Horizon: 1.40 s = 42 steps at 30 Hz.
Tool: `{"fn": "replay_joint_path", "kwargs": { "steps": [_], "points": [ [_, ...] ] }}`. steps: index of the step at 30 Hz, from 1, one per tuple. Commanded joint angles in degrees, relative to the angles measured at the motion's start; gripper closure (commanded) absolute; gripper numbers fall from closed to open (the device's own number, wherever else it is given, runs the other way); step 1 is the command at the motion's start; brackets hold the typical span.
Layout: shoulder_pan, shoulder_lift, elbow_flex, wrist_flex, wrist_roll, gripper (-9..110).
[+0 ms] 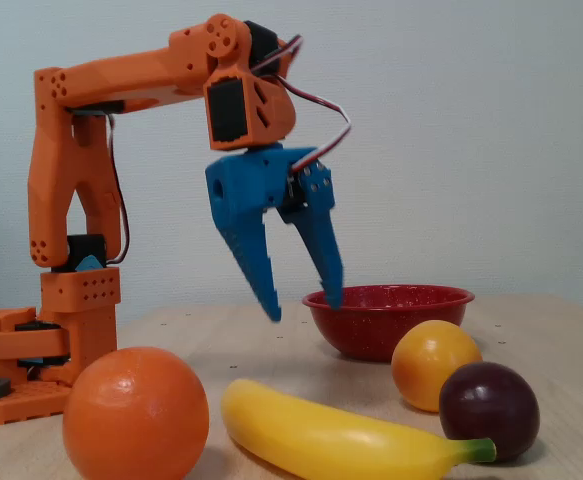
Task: Put banana in the red bowl.
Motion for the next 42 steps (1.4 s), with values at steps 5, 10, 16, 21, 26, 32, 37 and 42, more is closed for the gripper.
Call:
{"fn": "replay_joint_path", "kwargs": {
  "steps": [5, 10, 16, 21, 26, 32, 37, 42],
  "points": [
    [3.34, -3.78, -9.84, 3.52, -5.01, 71],
    [5.19, -7.56, -11.34, 1.93, -7.56, 66],
    [6.86, -10.81, -12.13, -0.62, -10.02, 64],
    [8.26, -13.71, -14.85, -1.58, -11.95, 64],
    [9.67, -15.56, -17.84, -1.85, -15.47, 62],
    [10.46, -15.91, -21.88, 0.35, -19.51, 60],
    [11.51, -15.38, -24.96, 3.60, -23.38, 59],
    [13.01, -14.41, -25.58, 4.22, -27.33, 59]
  ]
}}
